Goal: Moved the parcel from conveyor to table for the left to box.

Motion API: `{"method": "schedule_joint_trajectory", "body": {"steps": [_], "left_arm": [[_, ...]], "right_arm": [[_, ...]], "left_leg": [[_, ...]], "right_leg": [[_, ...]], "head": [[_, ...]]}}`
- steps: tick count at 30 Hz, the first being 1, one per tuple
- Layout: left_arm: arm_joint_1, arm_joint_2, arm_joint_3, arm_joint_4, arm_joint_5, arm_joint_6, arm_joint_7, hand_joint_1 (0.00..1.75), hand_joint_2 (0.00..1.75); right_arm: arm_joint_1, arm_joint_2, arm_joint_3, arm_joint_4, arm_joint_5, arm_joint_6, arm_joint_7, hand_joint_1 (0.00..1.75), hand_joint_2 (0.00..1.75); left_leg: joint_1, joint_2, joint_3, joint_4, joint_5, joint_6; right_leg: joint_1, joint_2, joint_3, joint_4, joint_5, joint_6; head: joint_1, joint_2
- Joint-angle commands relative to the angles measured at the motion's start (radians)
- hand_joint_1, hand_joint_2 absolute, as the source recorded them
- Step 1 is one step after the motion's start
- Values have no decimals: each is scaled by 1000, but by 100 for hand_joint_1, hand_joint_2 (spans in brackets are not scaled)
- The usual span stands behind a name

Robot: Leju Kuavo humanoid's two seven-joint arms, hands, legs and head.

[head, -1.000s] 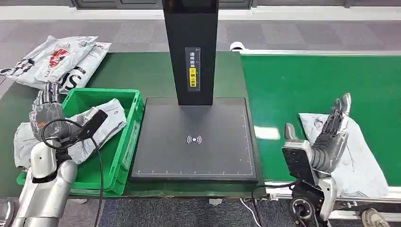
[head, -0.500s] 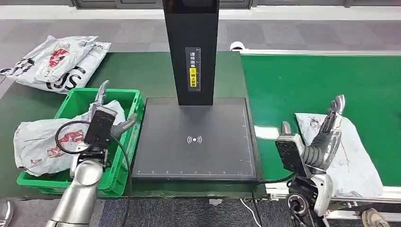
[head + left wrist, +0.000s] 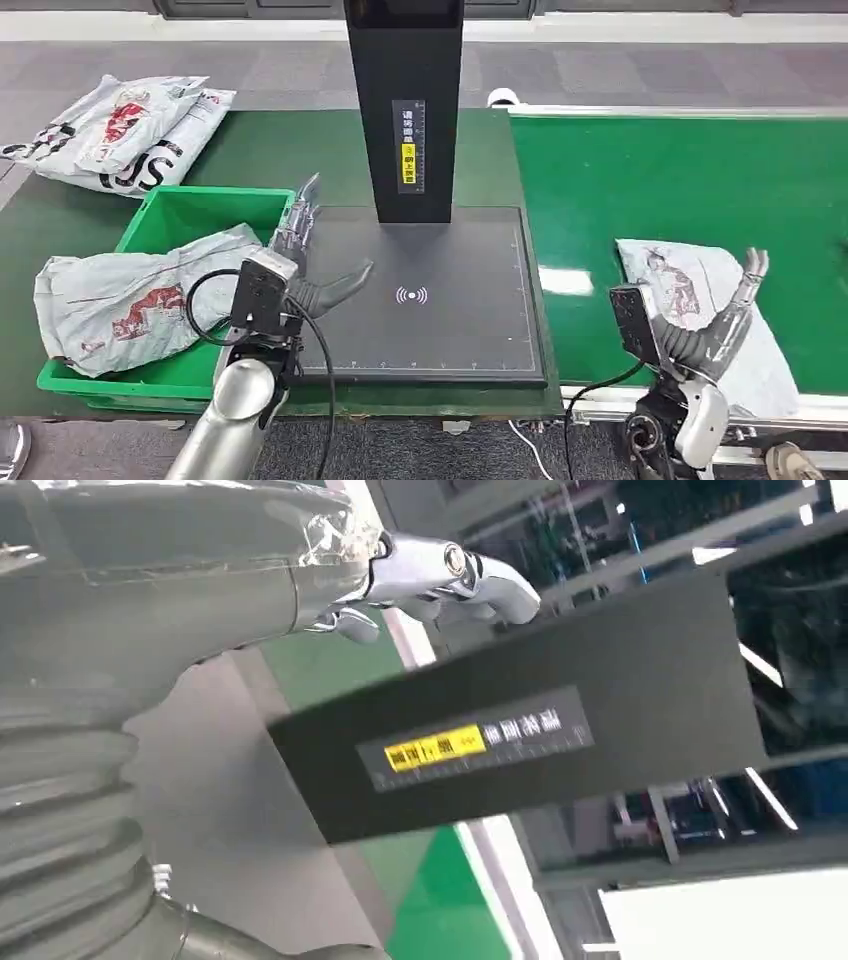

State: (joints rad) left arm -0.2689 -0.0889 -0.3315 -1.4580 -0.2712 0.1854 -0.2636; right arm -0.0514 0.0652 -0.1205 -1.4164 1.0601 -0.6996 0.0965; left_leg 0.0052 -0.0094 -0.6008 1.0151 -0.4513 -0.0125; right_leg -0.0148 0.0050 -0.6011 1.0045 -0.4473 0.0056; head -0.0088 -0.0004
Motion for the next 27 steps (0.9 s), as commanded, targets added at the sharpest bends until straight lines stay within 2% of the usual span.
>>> {"method": "schedule_joint_trajectory", "body": {"steps": [1,7,11,19,27], "left_arm": [[-39,-3,-62,61,7,-1,-1,0,175],[-47,-18,-71,101,6,-13,0,0,175],[-48,-37,-82,163,13,-14,-3,0,175],[-29,-48,-42,126,-14,-30,5,0,175],[-10,-42,-23,93,-30,-33,11,0,175]], "right_arm": [[-19,34,-89,103,1,1,-2,0,175],[-24,34,-107,142,21,7,31,0,175],[-68,33,-158,275,65,4,73,0,175],[-133,3,-284,520,109,30,121,0,175],[-218,-34,-325,717,179,23,160,0,175]], "left_leg": [[1,0,3,-2,0,0],[1,0,3,-1,0,0],[1,0,3,-2,0,0],[1,1,4,-3,0,0],[0,3,3,-2,0,0]], "right_leg": [[1,-1,3,-2,0,-1],[1,-2,3,-2,0,0],[1,-1,4,-2,0,0],[1,-1,5,-4,0,-1],[1,1,3,-2,1,0]], "head": [[0,0],[0,0],[0,0],[0,0],[0,0]]}}
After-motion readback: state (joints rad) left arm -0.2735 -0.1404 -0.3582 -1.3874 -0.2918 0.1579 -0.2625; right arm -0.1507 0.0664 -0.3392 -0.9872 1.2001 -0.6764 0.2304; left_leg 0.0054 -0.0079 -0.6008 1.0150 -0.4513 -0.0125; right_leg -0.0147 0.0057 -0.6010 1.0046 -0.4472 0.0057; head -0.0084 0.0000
